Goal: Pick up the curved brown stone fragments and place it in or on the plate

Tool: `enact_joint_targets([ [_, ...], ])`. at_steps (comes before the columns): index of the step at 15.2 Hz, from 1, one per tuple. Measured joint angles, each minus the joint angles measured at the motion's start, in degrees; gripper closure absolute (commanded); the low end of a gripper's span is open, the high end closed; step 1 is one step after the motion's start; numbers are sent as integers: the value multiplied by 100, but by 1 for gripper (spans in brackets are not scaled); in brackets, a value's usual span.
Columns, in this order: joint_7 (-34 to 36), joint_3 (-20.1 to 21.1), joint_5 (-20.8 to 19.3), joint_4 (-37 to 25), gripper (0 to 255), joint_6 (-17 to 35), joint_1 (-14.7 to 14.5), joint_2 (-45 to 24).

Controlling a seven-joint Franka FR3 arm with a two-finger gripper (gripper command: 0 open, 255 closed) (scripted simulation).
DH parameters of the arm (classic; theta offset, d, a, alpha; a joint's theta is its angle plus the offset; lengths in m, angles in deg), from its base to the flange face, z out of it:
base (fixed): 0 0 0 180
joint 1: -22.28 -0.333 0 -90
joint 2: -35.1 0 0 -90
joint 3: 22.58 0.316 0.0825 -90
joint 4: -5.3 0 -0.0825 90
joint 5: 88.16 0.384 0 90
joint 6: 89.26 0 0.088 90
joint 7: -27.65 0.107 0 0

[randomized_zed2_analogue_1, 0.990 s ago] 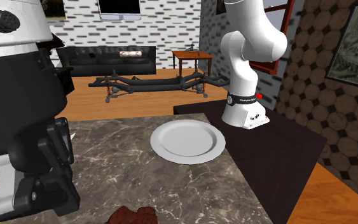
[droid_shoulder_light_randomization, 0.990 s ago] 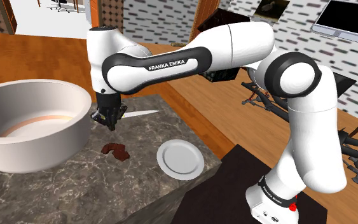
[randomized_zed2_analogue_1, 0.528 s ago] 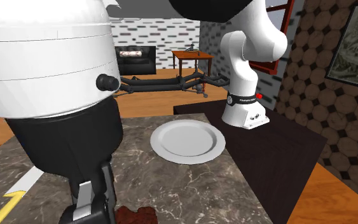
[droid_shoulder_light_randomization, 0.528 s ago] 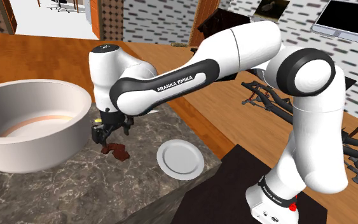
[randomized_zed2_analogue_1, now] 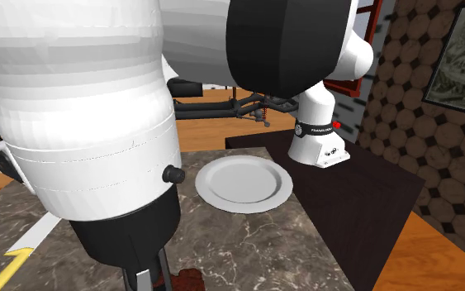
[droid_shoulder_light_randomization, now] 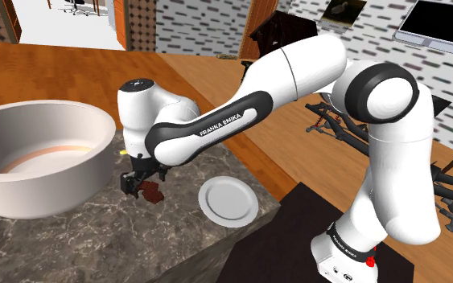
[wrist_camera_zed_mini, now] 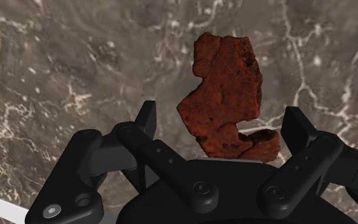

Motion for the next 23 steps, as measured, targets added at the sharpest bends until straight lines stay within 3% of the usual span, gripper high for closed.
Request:
enact_joint_targets([
  [7,5,-8,-12,27,0,52,2,-24],
  [8,5,-8,-12,27,255,52,2,-24],
  [23,-45,33,56,-28,255,-167,28,150],
])
